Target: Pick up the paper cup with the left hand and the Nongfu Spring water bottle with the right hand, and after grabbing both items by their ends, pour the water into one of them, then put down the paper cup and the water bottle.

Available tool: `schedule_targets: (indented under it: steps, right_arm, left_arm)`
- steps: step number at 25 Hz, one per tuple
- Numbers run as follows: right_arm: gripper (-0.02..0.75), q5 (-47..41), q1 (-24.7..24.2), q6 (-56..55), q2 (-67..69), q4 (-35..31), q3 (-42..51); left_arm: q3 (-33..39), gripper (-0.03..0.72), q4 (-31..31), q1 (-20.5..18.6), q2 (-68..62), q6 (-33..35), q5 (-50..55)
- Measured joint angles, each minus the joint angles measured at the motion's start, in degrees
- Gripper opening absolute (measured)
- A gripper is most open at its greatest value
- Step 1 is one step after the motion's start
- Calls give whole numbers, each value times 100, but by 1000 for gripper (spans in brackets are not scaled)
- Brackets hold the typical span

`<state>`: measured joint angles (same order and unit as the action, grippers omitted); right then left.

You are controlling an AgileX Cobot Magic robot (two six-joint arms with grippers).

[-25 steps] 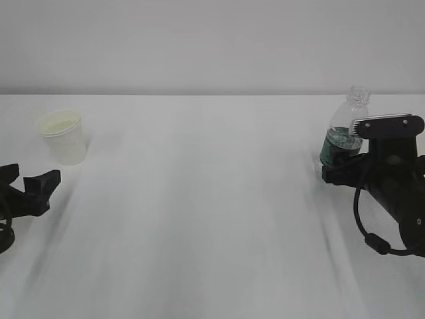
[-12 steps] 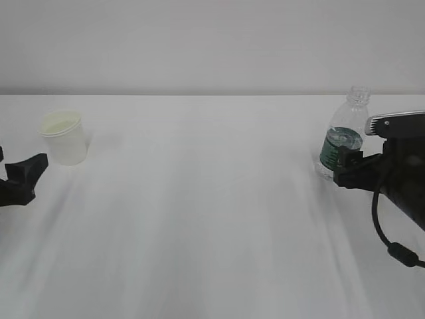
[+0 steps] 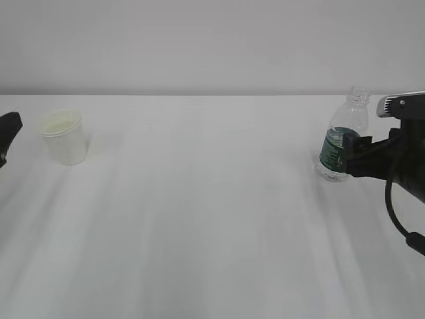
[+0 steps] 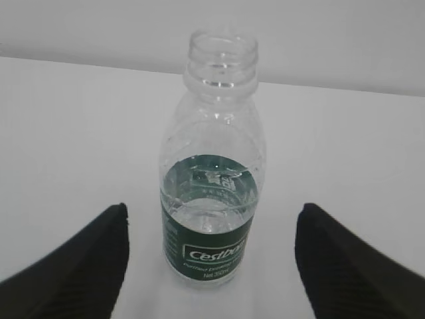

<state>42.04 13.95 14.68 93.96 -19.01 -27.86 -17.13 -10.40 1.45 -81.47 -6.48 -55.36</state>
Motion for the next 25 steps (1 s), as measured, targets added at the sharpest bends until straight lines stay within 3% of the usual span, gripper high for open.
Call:
schedule_targets:
  steps: [25]
  right_arm:
    - [594,-1570,0,166,-1490,-271,44]
  left_arm:
    - [53,587,-265,0,2561,-876,1862]
